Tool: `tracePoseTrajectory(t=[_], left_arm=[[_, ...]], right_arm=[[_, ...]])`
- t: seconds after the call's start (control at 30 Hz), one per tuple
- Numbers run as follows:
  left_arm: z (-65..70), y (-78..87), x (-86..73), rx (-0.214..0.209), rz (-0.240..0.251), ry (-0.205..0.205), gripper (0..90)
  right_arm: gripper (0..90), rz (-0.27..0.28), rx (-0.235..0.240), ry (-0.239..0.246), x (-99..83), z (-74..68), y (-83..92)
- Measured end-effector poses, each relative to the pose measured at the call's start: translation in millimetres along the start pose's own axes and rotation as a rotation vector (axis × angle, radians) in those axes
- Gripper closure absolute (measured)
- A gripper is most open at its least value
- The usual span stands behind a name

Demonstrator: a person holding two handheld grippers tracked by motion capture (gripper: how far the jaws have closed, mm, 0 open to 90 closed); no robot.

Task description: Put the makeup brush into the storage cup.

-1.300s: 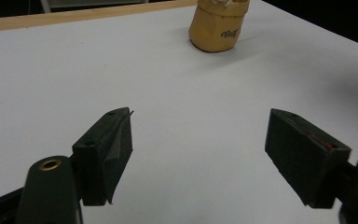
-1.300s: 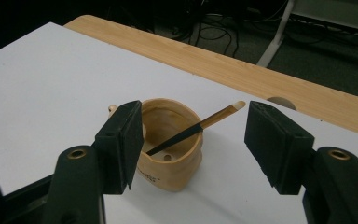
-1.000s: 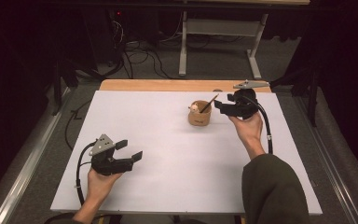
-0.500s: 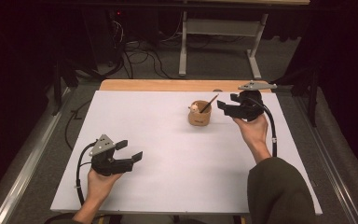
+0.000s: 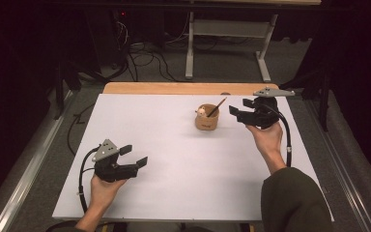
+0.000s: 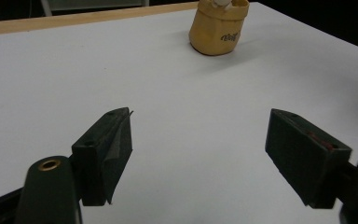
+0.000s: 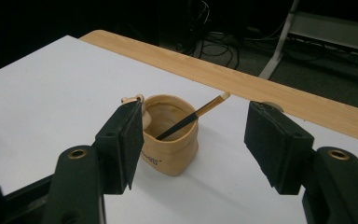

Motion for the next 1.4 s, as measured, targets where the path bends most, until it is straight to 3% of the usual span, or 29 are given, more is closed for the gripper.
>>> tracePoseTrajectory(t=[1.4], left_arm=[[0.0,1.6,0.3,-0.003,0.008,0.011,22.7]], right_arm=[[39.5,0.063,0.013,-0.034,-24.9,10.6,41.7]])
Point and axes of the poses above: each handheld gripper's, and its own axes: y roughly backward along the jaws, x roughly out of its top, z roughly to its right, the point moved 8 cm from there along -y, roughly forward along the jaws, and after that the axes turned 1 degree about x, right-handed, at the moved point
